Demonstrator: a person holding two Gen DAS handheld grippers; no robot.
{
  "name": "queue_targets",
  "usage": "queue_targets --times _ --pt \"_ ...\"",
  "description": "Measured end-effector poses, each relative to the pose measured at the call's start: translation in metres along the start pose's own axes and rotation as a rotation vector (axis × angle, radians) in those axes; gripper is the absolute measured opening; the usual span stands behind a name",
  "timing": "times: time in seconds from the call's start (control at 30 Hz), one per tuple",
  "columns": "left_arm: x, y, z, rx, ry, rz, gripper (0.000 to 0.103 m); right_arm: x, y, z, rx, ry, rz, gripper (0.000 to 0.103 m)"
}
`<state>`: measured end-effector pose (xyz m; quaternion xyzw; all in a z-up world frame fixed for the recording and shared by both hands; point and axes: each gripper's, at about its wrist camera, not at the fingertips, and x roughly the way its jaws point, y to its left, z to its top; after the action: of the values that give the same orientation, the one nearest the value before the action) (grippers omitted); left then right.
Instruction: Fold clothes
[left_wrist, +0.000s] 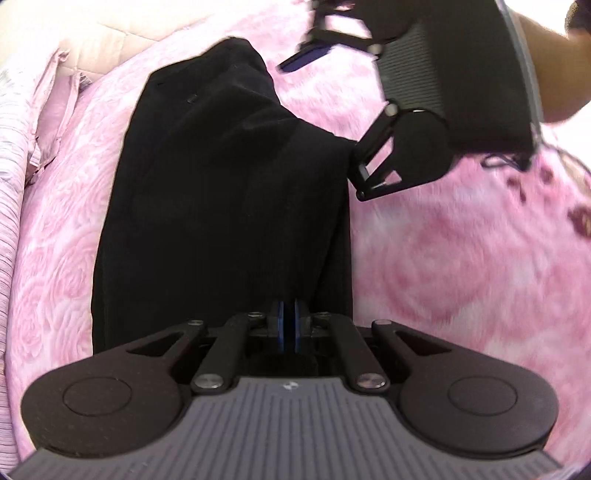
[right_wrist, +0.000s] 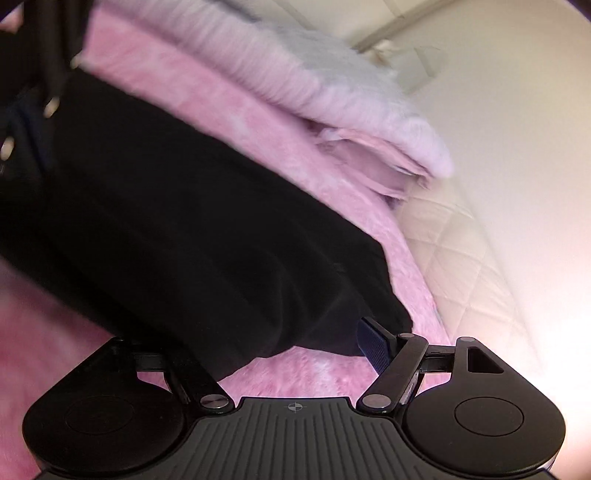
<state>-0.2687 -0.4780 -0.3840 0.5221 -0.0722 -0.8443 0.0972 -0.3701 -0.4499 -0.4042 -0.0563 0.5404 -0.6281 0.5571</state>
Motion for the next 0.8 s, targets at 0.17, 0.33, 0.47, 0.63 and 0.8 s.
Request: queue_targets --times 0.17,0.33,0.47,0.63,0.8 --pt "-0.002 0.003 -0.002 -0.05 0.016 -0.018 0.011 -0.011 -0.01 -0.015 0.073 -0.061 0.088 0.074" --pt "-0.025 0.008 0.0 -0.094 -0.003 -0.134 0.013 -0.043 -0.056 -0.045 0.461 0.019 0.31 0.074" --pt "-0.044 0.031 0.01 -0.231 -0.086 -0.16 0.016 -0.022 -0.11 -0.078 0.789 0.092 0.395 0.074" --pt "-0.013 0.056 0.027 -0.344 -0.055 -0.067 0.016 0.04 -0.162 -0.073 0.937 0.046 0.473 0.056" --pt "0.042 0.058 0.011 -0.371 0.109 -0.03 0.018 0.126 -0.154 -0.042 0.744 0.077 0.53 0.037"
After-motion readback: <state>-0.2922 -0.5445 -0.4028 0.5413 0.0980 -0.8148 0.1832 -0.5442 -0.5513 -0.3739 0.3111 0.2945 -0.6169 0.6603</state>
